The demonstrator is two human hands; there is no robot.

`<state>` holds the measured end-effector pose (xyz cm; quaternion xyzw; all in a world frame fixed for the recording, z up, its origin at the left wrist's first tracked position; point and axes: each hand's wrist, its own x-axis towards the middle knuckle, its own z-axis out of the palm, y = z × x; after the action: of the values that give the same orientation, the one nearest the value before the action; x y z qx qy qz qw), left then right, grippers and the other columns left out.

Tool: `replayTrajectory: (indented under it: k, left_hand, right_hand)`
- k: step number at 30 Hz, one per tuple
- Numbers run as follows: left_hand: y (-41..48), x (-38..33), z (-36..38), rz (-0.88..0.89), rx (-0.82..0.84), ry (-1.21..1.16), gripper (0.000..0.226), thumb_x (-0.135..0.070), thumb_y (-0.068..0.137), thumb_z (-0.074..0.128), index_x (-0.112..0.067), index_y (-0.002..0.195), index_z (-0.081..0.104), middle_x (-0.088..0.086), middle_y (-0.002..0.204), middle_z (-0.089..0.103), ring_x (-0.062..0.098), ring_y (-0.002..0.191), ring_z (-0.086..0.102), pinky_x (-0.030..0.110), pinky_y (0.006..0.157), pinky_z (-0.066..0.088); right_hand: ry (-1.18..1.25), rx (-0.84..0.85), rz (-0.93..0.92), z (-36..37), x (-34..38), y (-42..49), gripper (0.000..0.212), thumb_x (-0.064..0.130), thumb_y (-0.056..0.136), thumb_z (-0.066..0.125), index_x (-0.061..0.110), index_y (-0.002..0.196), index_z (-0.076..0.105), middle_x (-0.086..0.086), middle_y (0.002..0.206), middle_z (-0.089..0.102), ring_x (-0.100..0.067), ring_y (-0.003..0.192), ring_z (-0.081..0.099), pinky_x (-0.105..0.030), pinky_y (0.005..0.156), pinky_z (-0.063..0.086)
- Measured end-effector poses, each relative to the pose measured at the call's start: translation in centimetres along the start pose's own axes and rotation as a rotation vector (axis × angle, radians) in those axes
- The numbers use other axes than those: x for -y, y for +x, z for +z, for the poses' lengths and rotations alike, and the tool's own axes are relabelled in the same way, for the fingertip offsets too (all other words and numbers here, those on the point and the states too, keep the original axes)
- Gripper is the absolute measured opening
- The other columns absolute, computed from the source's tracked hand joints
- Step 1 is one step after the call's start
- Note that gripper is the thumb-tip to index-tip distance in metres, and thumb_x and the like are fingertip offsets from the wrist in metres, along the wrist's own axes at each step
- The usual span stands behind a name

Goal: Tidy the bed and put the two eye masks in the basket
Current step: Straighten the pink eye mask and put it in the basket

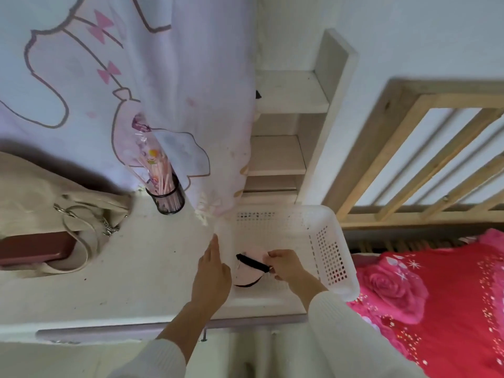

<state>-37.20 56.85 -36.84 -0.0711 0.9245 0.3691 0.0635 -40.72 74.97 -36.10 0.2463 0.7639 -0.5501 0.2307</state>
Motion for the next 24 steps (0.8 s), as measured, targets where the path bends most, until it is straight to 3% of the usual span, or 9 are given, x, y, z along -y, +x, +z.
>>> replayTrajectory:
  k: [2,5,9,13,16,18,21,24]
  left_hand:
    - [-0.2,0.1,0.2,0.018,0.002,-0.019,0.072,-0.007,0.093,0.040,-0.019,0.152,0.002,0.007,0.159,0.022,0.029,0.137,0.032,0.042,0.105,0.040]
    - [-0.3,-0.2,0.2,-0.006,0.000,-0.052,0.075,-0.001,0.089,0.042,-0.016,0.152,0.003,0.008,0.160,0.017,0.027,0.143,0.022,0.041,0.112,0.032]
    - [1.0,-2.6,0.1,0.082,-0.099,0.060,0.075,-0.001,0.083,0.052,-0.011,0.150,0.019,0.015,0.161,0.010,0.031,0.148,0.005,0.046,0.117,0.019]
    - [2.3,-8.4,2.2,0.299,-0.039,0.081,0.071,0.000,0.080,0.052,-0.013,0.146,0.029,0.011,0.161,0.012,0.028,0.148,0.006,0.043,0.119,0.015]
    - [1.7,-13.6,6.5,0.402,0.057,0.067,0.062,-0.004,0.084,0.053,-0.016,0.142,0.035,0.008,0.161,0.017,0.028,0.147,0.011,0.040,0.118,0.014]
    - [0.0,-17.5,10.2,0.516,0.134,0.086,0.054,-0.008,0.087,0.054,-0.017,0.138,0.042,0.009,0.157,0.027,0.027,0.145,0.020,0.035,0.117,0.016]
    - [-4.5,-23.1,16.4,0.685,0.277,0.104,0.046,-0.011,0.088,0.052,-0.019,0.133,0.048,0.010,0.154,0.035,0.028,0.142,0.028,0.040,0.117,0.024]
    - [-10.1,-27.5,22.7,0.818,0.439,0.133,0.050,-0.011,0.086,0.057,-0.018,0.134,0.048,0.010,0.154,0.033,0.029,0.143,0.026,0.042,0.116,0.028]
  right_hand:
    - [0.027,-0.019,0.029,0.3,-0.2,0.8,0.012,0.007,0.084,0.062,0.011,0.085,0.073,-0.009,0.069,0.063,-0.020,0.061,0.054,-0.029,0.056,0.045]
    - [0.058,0.000,0.041,0.3,-0.6,1.5,0.033,0.006,0.079,0.069,0.001,0.112,0.065,-0.009,0.074,0.066,-0.021,0.068,0.060,-0.033,0.071,0.054]
    - [0.045,-0.006,-0.021,-1.9,-0.5,0.4,0.036,0.011,0.078,0.070,0.006,0.113,0.067,-0.010,0.109,0.068,-0.024,0.098,0.065,-0.036,0.092,0.054]
    - [0.230,-0.136,-0.135,-7.7,-0.6,-2.0,0.016,0.001,0.078,0.063,0.011,0.089,0.071,-0.008,0.090,0.071,-0.017,0.079,0.068,-0.026,0.074,0.056]
    - [0.224,-0.311,-0.211,-13.9,-2.8,-4.9,0.015,-0.004,0.081,0.062,0.007,0.089,0.069,-0.003,0.075,0.070,-0.011,0.062,0.066,-0.017,0.060,0.056]
    - [0.218,-0.429,-0.219,-18.3,-5.8,-7.7,0.014,-0.005,0.081,0.063,0.003,0.090,0.070,-0.001,0.068,0.068,-0.014,0.058,0.065,-0.019,0.057,0.056]
    - [0.248,-0.595,-0.142,-24.6,-11.9,-12.6,0.024,0.000,0.077,0.069,0.023,0.071,0.071,0.000,0.066,0.070,-0.020,0.062,0.063,-0.033,0.064,0.055]
    - [0.355,-0.706,-0.018,-30.2,-18.8,-17.6,0.021,0.001,0.077,0.068,0.021,0.072,0.069,-0.002,0.065,0.068,-0.015,0.058,0.061,-0.029,0.059,0.051]
